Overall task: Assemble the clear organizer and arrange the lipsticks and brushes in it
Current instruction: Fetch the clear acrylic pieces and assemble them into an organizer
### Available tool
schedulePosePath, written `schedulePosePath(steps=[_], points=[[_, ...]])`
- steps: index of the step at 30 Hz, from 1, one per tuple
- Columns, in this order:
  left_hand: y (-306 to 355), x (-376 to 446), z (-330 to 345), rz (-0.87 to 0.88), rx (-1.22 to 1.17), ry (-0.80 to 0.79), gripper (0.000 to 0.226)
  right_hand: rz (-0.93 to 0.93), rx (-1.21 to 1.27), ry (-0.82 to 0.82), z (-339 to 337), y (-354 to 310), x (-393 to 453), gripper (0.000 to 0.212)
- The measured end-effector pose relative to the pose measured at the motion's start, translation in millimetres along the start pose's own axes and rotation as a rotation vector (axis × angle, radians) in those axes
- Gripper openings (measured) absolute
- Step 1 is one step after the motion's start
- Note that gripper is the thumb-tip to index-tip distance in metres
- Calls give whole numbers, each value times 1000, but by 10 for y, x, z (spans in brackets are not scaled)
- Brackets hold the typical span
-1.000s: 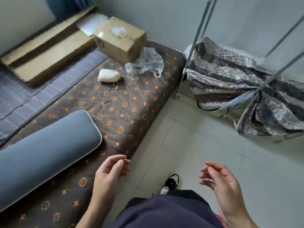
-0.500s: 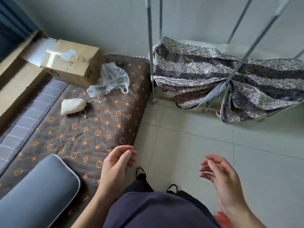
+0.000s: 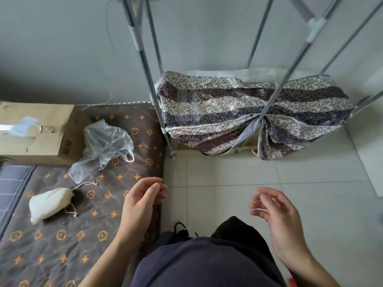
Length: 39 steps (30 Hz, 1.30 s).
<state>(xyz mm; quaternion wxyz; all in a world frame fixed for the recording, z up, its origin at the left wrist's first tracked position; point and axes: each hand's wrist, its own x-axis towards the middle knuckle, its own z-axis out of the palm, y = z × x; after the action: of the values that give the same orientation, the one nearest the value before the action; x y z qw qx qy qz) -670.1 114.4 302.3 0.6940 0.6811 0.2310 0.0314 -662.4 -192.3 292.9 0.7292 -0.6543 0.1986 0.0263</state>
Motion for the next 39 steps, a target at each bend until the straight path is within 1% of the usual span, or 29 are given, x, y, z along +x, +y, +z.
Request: schedulePosePath(steps=[3, 7, 11, 13, 15, 17, 21, 25, 29, 31, 34, 39], points=[[85, 385, 66, -14, 19, -35, 29, 10, 16, 42, 114, -86, 238, 17], [137, 919, 245, -64, 32, -56, 24, 22, 20, 70, 246, -170, 736, 14], [187, 1549, 517, -87, 102, -86, 20, 34, 9, 56, 339, -237, 1439, 15], [230, 1884, 696, -96, 139, -97, 18, 51, -9, 31, 385, -269, 1857, 15], [273, 2215, 880, -116, 195, -69, 14, 85, -27, -8, 447, -326, 2288, 13], [311, 2547, 1056, -134, 248, -50, 19, 113, -48, -41, 504, -375, 2701, 11], [261, 3220, 1349, -152, 332, -66, 24, 130, -133, -121, 664, -356, 3470, 13], [23, 3947, 1540, -201, 462, -67, 24, 155, -209, -199, 946, -148, 4165, 15], [-322, 4744, 1692, -217, 582, -90, 18, 207, -279, -222, 1411, 210, 4817, 12], [-515, 5164, 1750, -250, 623, -86, 23, 215, -356, -245, 1679, 426, 5147, 21], [-862, 5748, 1791, -286, 662, -30, 38, 227, -501, -286, 2074, 776, 5642, 27], [-1437, 6278, 1863, -369, 765, 20, 69, 195, -691, -347, 2636, 1290, 6304, 71]])
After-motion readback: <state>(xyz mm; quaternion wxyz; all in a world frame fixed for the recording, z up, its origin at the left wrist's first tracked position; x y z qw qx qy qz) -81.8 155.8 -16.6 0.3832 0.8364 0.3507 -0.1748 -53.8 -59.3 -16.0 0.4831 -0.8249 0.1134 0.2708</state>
